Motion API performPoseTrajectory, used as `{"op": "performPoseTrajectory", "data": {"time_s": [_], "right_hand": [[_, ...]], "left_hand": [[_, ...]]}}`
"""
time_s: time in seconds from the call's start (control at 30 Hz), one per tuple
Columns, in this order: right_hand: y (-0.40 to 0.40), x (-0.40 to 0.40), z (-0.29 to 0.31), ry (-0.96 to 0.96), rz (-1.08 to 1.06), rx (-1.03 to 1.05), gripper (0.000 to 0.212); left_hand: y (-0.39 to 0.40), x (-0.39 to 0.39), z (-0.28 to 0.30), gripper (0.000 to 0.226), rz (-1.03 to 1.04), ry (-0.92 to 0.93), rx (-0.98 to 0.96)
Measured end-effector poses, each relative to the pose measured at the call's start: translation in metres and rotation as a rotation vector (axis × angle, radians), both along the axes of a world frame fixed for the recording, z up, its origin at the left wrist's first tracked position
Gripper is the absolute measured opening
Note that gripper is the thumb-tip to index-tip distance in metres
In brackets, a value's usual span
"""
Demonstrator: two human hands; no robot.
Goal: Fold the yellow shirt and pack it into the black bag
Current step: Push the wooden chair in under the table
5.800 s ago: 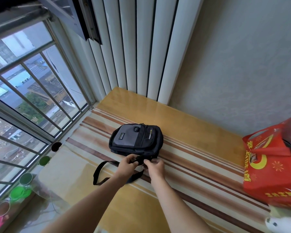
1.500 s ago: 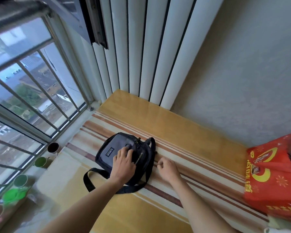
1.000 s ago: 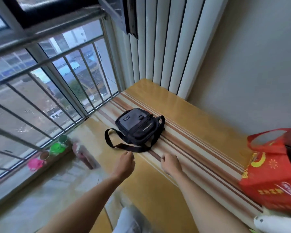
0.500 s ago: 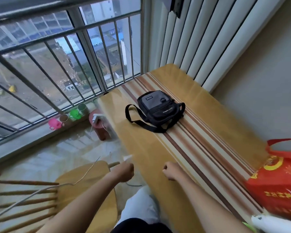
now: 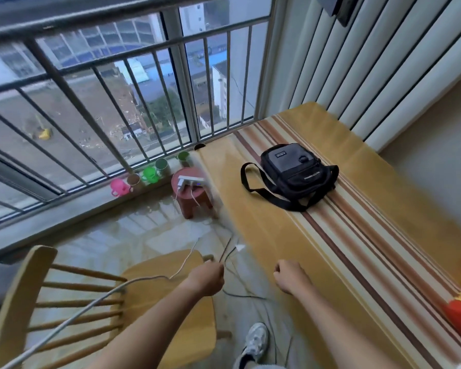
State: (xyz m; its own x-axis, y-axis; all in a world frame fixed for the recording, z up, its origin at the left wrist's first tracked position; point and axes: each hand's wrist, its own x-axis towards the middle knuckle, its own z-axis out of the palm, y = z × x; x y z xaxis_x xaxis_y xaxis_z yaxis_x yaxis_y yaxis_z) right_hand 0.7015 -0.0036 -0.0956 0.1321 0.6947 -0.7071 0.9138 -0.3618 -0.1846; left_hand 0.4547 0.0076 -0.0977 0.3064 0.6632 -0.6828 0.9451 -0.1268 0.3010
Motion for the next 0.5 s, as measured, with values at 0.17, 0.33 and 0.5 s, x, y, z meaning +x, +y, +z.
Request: {"op": "performPoseTrajectory", "data": {"time_s": [0.17,0.33,0.5], "right_hand": [[-0.032,-0.077,0.010,0.013,-0.074,0.034,0.024],[-0.083,-0.176,0.020,-0.005,-0.100,0.107,0.023],[-0.123,-0.285,0.038,0.095,-0.199,0.164,0.022]], "left_hand": [[-0.022,-0.059,0.023,0.018,-0.023,-0.078,0.054],[-0.043,-0.153,0.030,0.024,-0.023,-0.143,0.161],[-0.049,-0.253,0.046,0.019,-0.095,-0.104,0.321]]}}
